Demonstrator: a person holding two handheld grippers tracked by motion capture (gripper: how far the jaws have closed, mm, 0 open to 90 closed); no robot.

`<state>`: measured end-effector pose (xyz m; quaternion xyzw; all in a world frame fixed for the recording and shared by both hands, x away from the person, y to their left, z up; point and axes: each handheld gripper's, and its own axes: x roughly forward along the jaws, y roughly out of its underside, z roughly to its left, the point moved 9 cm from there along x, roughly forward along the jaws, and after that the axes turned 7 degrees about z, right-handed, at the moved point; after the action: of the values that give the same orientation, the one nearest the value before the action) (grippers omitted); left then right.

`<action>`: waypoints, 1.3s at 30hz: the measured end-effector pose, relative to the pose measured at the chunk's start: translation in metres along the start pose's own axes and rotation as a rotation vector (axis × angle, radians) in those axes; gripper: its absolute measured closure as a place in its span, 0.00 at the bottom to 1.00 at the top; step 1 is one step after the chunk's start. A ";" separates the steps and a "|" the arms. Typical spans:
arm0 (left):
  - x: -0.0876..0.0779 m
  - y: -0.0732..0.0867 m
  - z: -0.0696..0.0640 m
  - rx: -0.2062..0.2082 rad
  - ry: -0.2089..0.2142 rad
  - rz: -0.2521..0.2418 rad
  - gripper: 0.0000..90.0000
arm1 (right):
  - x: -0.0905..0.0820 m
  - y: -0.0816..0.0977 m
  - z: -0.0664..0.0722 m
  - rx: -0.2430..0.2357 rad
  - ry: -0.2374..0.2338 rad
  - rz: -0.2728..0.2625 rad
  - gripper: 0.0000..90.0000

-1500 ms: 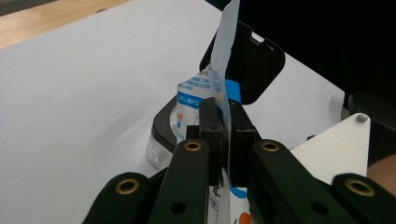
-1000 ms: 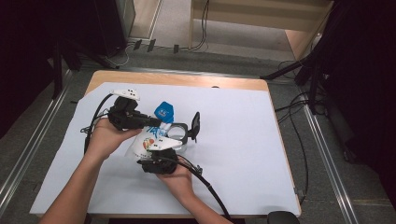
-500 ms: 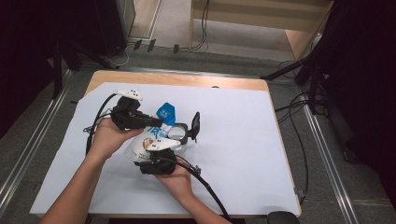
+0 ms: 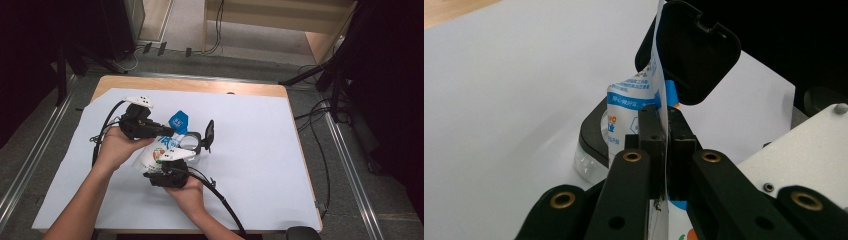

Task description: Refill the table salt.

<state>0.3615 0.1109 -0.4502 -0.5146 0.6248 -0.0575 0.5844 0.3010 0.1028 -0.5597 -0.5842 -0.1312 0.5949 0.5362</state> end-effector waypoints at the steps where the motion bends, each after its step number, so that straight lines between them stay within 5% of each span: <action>1: 0.000 0.001 0.000 -0.002 0.003 0.004 0.97 | -0.001 -0.001 0.000 0.004 0.003 -0.011 0.58; 9: -0.002 0.005 -0.001 -0.002 0.013 0.043 0.99 | -0.005 0.000 -0.004 0.019 0.046 -0.039 0.58; 18: 0.002 0.005 -0.002 -0.010 0.025 0.042 1.00 | -0.002 0.001 0.001 0.014 0.020 -0.016 0.50; 39: 0.018 0.005 -0.002 -0.006 0.014 0.073 1.00 | 0.003 -0.001 0.006 0.077 -0.024 -0.018 0.58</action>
<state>0.3611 0.0995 -0.4655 -0.4928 0.6474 -0.0378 0.5801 0.2971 0.1078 -0.5589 -0.5547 -0.1197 0.6016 0.5622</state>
